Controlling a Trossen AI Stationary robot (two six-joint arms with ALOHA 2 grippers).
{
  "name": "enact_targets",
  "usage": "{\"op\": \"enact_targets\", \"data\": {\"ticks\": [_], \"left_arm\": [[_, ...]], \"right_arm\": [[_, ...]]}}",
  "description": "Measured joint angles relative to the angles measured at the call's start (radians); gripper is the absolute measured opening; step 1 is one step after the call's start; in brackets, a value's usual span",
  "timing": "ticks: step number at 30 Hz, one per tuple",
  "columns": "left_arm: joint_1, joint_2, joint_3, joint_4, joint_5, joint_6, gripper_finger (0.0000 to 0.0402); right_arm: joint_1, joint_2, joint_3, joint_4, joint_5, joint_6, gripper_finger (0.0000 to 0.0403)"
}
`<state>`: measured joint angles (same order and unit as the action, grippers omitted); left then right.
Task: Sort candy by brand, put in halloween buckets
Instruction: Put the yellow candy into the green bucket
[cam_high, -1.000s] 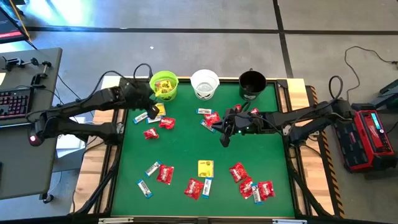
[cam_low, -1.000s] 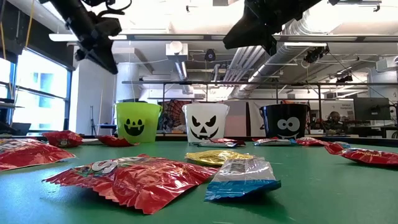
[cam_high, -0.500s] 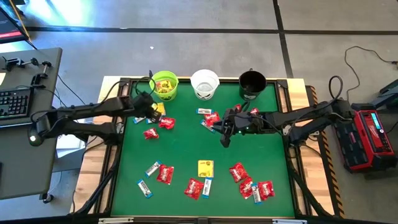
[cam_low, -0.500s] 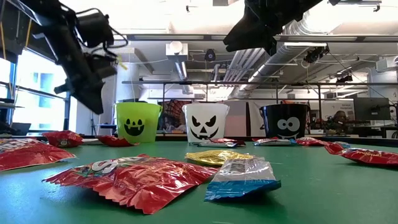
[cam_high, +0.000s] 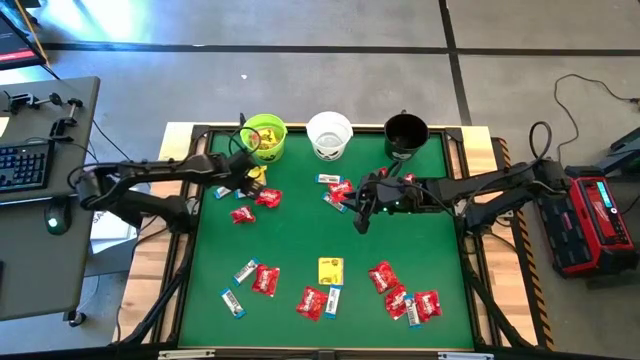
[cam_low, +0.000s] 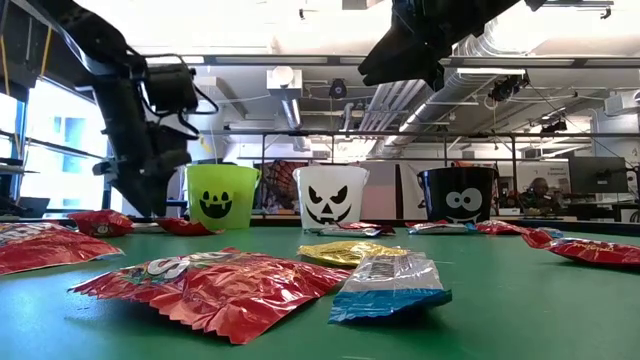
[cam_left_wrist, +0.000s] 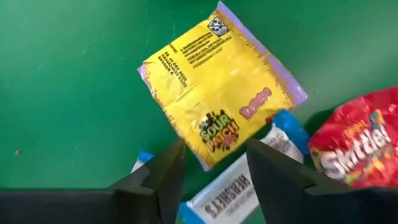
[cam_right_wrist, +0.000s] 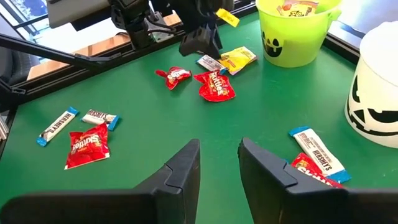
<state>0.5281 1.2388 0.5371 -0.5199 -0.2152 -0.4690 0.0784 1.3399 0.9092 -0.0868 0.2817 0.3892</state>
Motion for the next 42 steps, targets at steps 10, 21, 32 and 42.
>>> {"op": "enact_targets", "data": {"ticks": [10,21,32,42], "left_arm": [[0.03,0.112,0.004,0.019,0.035,0.004,0.0149],[0.029,0.116,0.003,0.044,0.07,0.1,0.0008],[0.0,-0.016,0.069,-0.098,0.129,0.056,0.0],[-0.053,-0.175,0.208,-0.138,0.181,-0.021,0.0]], "right_arm": [[0.0,0.0,0.0,0.0,0.0,0.022,0.0099],[0.0,0.0,0.0,0.0,0.0,0.022,0.0099],[0.0,0.0,0.0,0.001,0.0,0.022,0.0099],[0.0,0.0,0.0,0.001,0.0,0.014,0.0099]]}}
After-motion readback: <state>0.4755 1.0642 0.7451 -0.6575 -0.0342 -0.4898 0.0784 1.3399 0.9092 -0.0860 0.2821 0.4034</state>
